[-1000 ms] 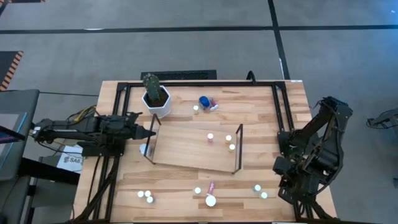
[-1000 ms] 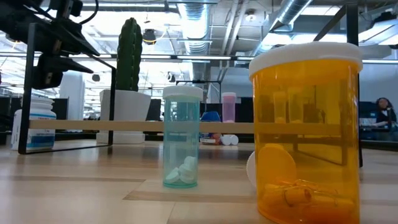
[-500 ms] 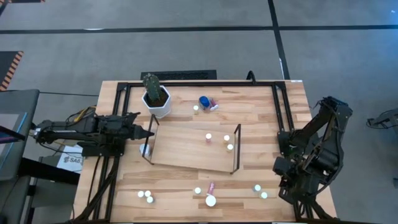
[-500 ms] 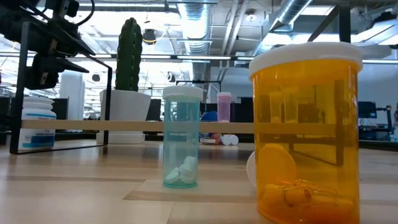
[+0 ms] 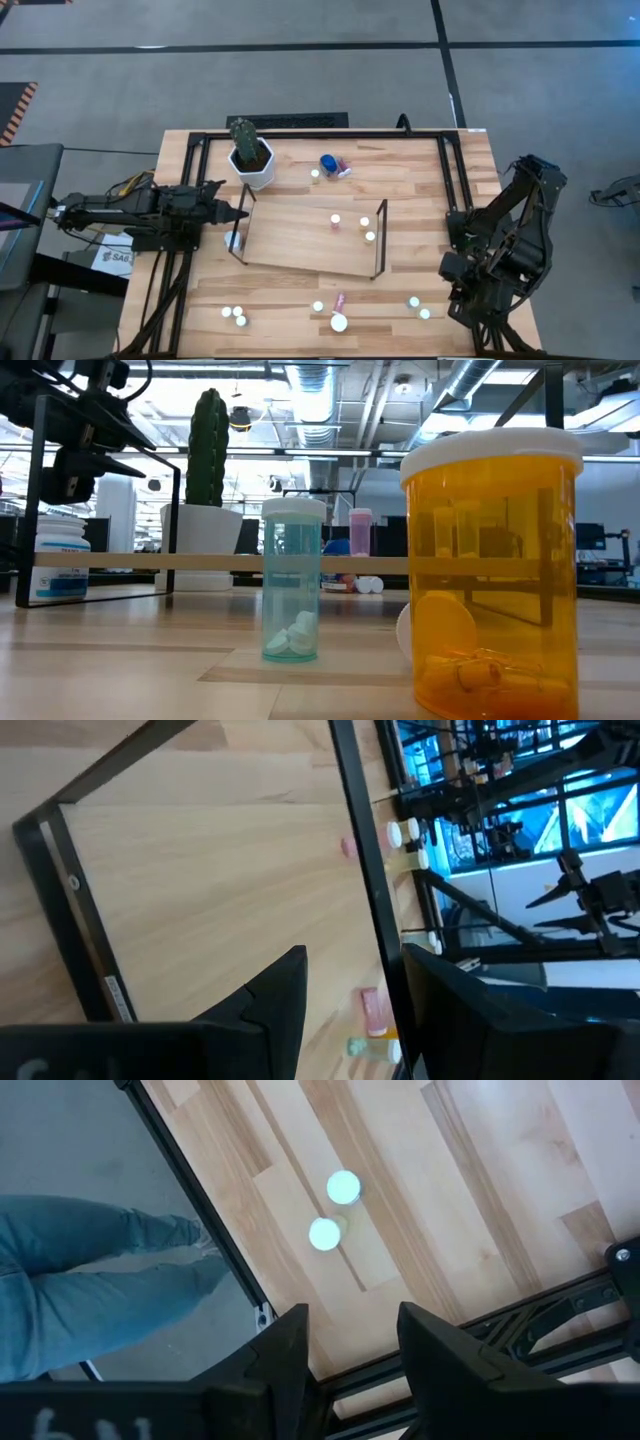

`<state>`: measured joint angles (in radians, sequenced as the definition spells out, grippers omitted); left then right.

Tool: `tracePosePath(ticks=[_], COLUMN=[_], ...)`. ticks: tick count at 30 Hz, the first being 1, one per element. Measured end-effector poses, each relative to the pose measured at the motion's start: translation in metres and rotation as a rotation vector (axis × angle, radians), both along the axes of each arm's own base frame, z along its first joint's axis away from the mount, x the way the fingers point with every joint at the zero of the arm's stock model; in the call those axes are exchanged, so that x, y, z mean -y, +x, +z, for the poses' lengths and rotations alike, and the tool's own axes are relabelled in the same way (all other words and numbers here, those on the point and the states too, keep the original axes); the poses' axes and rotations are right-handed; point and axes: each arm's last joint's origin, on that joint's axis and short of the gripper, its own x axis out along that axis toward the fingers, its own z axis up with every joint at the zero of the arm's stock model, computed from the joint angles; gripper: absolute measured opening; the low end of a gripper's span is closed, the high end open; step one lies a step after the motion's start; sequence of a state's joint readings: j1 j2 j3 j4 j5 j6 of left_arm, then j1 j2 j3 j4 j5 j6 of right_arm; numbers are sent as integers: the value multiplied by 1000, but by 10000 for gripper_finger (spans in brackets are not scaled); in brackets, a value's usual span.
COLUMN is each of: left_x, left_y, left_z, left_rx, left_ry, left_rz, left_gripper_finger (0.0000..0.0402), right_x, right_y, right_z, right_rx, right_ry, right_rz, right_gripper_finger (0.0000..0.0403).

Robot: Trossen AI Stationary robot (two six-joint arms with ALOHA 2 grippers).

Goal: Pick and place medicine bottles onto shelf by color
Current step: Adjust the shelf

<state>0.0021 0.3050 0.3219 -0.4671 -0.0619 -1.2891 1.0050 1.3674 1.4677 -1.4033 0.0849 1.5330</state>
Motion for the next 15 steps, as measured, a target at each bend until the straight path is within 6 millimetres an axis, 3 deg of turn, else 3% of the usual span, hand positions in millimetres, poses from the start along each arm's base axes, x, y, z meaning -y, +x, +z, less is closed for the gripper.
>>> tracePosePath(ticks=[6, 15], left_x=[4, 3], left_y=[2, 0], left_z=[0, -2], left_rx=[-2, -35], left_ry=[-58, -140], left_rz=[-138, -63], left_gripper_finger=[144, 144], right_x=[0, 0], right_y=[0, 0], right_z=[0, 0], right_rx=[2, 5], right_ry=[-5, -9], right_rz=[12, 22], right_gripper_finger=[174, 173])
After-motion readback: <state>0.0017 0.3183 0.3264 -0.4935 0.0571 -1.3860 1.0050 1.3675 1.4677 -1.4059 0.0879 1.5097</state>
